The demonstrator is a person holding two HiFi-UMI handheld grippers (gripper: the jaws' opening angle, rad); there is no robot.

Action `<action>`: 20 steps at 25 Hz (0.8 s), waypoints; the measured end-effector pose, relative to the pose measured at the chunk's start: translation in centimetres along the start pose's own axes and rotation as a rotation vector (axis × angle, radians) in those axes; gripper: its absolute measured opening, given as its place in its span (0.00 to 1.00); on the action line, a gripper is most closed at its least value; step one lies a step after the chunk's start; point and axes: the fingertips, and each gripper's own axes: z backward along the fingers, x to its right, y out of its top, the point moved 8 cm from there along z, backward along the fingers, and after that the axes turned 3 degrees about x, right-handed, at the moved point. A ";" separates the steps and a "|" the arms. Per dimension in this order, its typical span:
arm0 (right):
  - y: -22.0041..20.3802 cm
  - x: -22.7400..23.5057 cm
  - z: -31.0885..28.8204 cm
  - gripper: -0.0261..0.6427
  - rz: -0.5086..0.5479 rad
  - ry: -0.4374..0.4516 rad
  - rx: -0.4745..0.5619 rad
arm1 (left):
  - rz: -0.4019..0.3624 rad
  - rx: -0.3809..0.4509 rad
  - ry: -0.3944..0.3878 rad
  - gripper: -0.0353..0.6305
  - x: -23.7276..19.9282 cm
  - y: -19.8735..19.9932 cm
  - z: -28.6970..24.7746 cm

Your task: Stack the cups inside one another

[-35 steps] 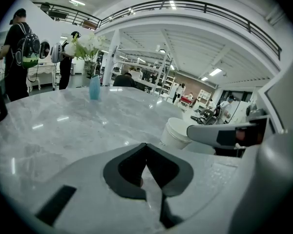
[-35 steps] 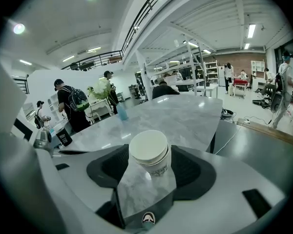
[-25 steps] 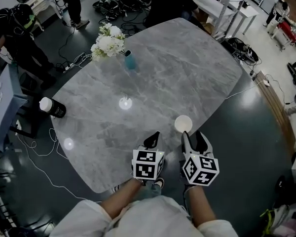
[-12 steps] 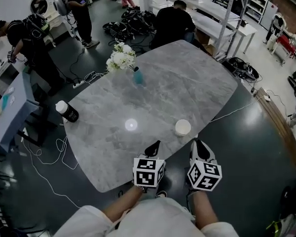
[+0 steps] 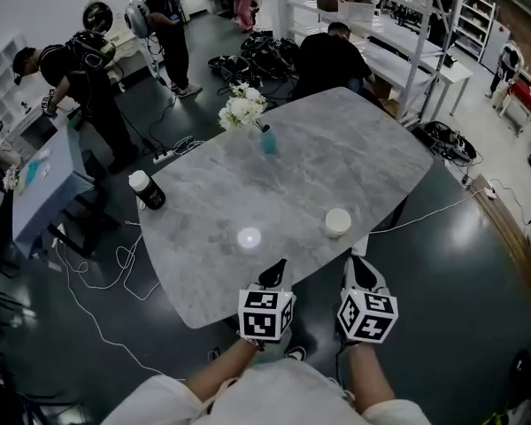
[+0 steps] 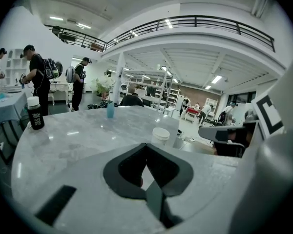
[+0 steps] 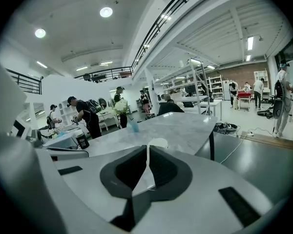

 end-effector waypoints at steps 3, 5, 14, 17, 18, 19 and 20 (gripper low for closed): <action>-0.5 -0.8 0.6 0.07 -0.005 0.011 -0.006 | -0.015 0.004 0.010 0.05 -0.2 0.0 1.3; -0.8 -1.5 0.8 0.07 -0.008 0.017 -0.008 | -0.023 0.009 0.012 0.05 -0.7 0.1 2.0; -2.4 -3.3 1.5 0.07 -0.045 -0.008 -0.021 | -0.034 0.010 -0.029 0.05 -3.3 0.2 3.3; -1.9 -4.7 1.4 0.07 -0.035 -0.010 -0.010 | -0.026 0.016 -0.044 0.05 -4.4 0.4 3.5; -1.7 -5.2 1.1 0.07 -0.027 -0.010 -0.004 | -0.024 0.018 -0.048 0.05 -4.7 0.5 3.5; -1.5 -5.7 0.8 0.07 -0.024 -0.010 0.001 | -0.020 0.019 -0.051 0.05 -5.1 0.5 3.4; -1.5 -6.2 0.6 0.07 -0.023 -0.009 0.003 | -0.014 0.017 -0.053 0.05 -5.5 0.4 3.4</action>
